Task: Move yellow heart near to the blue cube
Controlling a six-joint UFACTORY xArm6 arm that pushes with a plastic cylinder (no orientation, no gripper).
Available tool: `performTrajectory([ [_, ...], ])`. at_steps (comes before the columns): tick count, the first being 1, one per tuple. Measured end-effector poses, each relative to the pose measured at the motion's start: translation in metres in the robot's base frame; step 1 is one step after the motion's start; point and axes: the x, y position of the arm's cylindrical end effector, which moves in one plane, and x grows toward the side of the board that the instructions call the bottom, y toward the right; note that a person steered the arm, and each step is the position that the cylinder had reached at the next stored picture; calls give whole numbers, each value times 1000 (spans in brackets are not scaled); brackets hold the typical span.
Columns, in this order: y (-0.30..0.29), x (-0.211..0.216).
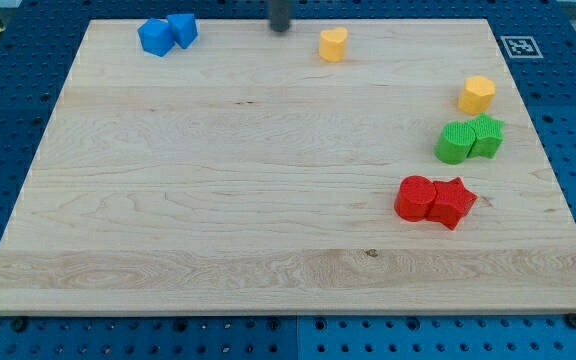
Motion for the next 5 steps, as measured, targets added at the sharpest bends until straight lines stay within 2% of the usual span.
performTrajectory([
  [1, 65, 0],
  [2, 66, 24],
  [3, 13, 57],
  [4, -9, 66],
  [5, 14, 58],
])
